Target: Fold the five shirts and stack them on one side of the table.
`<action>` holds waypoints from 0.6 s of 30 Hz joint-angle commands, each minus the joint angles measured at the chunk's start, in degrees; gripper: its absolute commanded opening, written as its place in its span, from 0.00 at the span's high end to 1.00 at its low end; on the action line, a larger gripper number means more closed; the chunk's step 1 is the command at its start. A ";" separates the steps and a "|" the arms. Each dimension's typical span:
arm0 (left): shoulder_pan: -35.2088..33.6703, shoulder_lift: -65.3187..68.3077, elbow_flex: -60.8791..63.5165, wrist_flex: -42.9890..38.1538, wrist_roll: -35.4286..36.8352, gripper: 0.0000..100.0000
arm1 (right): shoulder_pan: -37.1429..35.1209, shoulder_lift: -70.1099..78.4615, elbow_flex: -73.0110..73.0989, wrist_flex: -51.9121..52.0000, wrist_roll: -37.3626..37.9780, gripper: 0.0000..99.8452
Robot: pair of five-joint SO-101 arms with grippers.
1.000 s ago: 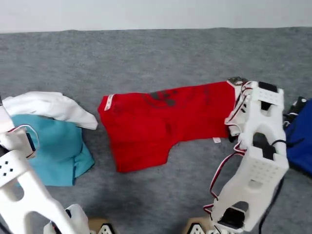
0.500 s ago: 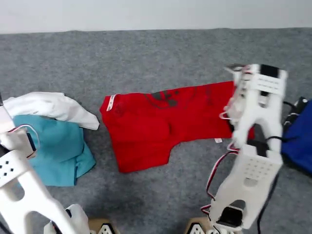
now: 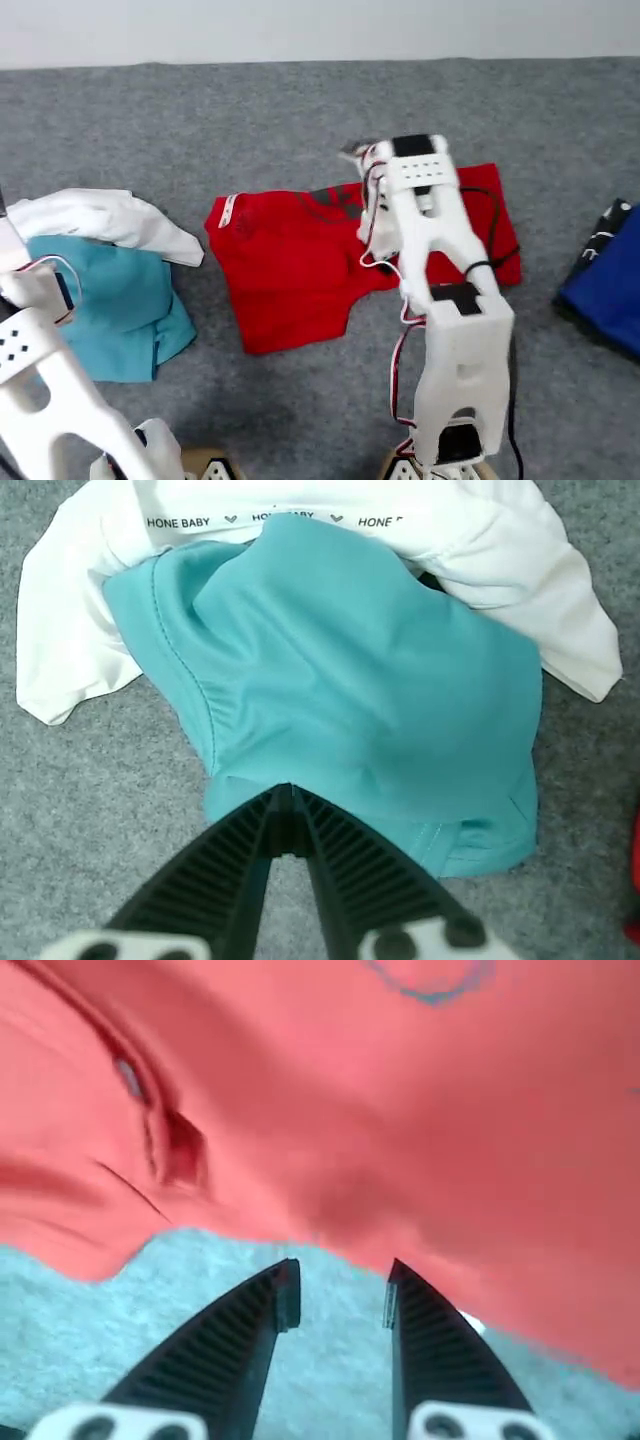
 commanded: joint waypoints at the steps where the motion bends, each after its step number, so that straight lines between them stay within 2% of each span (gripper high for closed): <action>1: -0.09 -1.58 -1.89 0.18 -0.44 1.00 | -0.22 4.62 -0.44 -0.57 -0.70 0.85; 8: -0.09 -1.58 -1.89 0.09 -0.44 1.00 | -0.31 10.24 -0.70 1.71 -0.35 0.85; 18: 0.18 -1.49 -1.89 0.00 -0.53 1.00 | -1.36 -7.08 -2.29 4.88 -0.18 0.85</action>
